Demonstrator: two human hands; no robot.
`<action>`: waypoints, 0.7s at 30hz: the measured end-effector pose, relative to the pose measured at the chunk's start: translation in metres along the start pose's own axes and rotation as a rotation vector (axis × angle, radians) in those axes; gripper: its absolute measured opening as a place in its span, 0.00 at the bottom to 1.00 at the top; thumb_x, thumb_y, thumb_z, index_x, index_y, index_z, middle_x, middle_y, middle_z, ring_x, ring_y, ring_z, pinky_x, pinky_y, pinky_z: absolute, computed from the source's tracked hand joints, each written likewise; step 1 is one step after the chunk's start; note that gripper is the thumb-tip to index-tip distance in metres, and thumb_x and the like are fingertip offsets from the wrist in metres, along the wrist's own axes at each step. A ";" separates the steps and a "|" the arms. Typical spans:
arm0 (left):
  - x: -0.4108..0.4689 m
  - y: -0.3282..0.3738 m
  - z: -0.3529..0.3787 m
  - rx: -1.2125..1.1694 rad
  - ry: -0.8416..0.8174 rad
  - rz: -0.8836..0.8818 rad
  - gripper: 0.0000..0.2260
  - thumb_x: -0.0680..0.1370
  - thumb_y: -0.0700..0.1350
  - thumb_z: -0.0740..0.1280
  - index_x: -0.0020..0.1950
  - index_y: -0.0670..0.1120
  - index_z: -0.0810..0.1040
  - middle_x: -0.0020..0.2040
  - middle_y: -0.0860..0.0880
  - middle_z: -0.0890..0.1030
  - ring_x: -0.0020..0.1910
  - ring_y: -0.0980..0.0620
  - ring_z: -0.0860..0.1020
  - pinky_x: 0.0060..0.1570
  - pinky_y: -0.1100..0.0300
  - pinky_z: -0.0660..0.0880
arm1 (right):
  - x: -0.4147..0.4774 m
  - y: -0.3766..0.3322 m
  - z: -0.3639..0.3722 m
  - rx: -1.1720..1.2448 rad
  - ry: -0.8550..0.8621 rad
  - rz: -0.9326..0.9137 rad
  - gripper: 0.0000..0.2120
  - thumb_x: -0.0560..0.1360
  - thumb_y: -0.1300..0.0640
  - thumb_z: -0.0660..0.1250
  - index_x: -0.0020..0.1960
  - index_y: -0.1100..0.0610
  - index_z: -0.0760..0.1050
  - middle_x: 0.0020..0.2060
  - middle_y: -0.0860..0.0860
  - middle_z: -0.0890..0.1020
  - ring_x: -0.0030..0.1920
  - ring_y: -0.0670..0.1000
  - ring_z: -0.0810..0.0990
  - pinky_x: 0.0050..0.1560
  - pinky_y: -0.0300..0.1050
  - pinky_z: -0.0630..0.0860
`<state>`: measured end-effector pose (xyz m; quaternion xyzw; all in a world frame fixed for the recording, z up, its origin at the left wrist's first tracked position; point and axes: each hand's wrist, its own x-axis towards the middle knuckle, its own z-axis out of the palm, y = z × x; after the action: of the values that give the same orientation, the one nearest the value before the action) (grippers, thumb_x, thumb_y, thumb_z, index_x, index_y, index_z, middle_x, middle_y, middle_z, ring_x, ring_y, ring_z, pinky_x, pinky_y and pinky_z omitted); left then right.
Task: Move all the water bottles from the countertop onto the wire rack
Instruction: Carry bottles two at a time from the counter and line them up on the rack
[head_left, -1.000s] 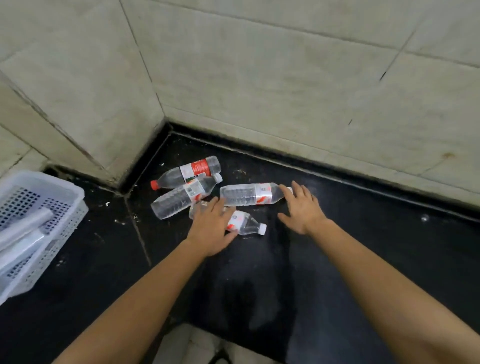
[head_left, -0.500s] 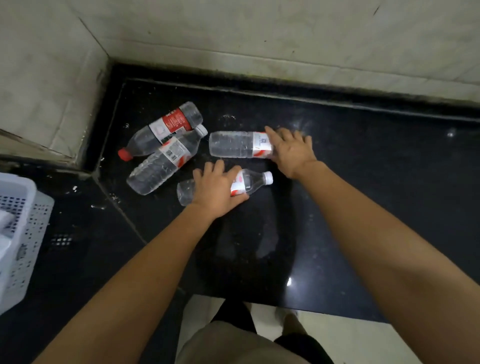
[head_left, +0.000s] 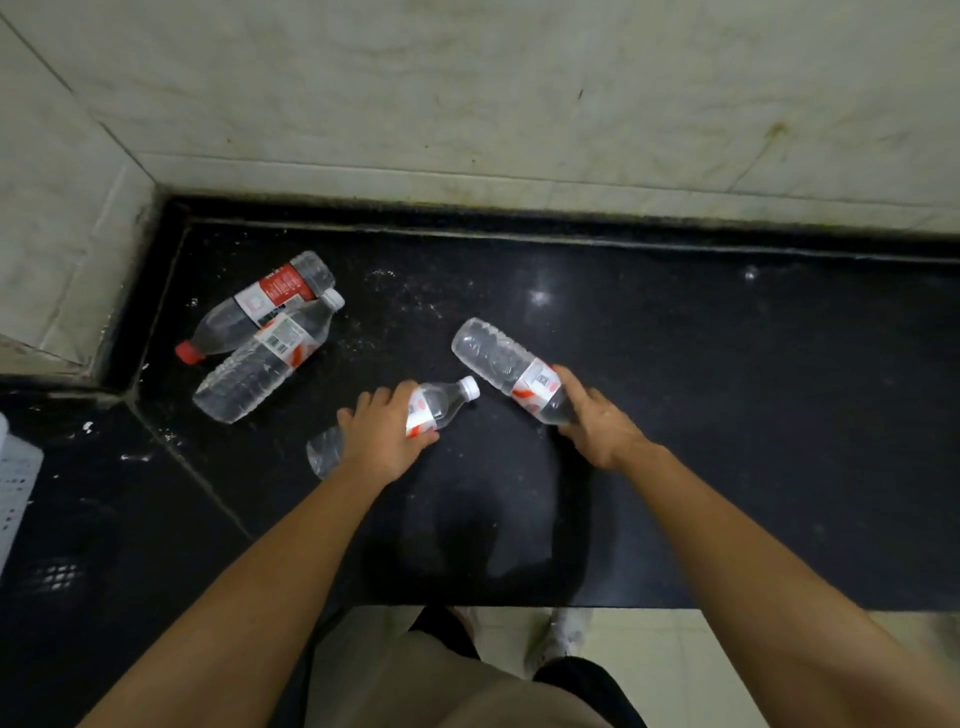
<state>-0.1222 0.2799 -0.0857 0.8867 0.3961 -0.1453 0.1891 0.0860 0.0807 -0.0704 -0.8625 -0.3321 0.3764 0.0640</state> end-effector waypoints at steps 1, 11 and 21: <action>-0.005 0.004 0.001 -0.047 0.005 -0.011 0.33 0.73 0.62 0.72 0.73 0.55 0.65 0.67 0.46 0.74 0.66 0.42 0.71 0.64 0.41 0.66 | -0.009 0.004 -0.006 -0.009 0.000 0.003 0.39 0.82 0.53 0.64 0.81 0.39 0.42 0.71 0.59 0.70 0.69 0.62 0.72 0.67 0.55 0.70; -0.057 0.056 -0.032 -0.752 0.220 0.051 0.30 0.65 0.48 0.83 0.61 0.51 0.71 0.52 0.54 0.80 0.49 0.54 0.79 0.49 0.63 0.74 | -0.083 -0.011 -0.100 0.065 0.391 -0.351 0.18 0.76 0.57 0.74 0.65 0.53 0.78 0.53 0.55 0.85 0.52 0.56 0.82 0.55 0.48 0.78; -0.080 0.070 -0.013 -0.960 0.122 0.074 0.32 0.64 0.48 0.83 0.61 0.53 0.70 0.56 0.51 0.81 0.54 0.50 0.82 0.58 0.48 0.80 | -0.105 0.020 -0.054 0.186 0.363 -0.337 0.25 0.70 0.46 0.70 0.67 0.46 0.74 0.60 0.46 0.79 0.57 0.49 0.75 0.62 0.45 0.70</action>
<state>-0.1189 0.1911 -0.0262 0.7196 0.3969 0.1129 0.5584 0.0816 0.0075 0.0247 -0.8388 -0.4183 0.2283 0.2632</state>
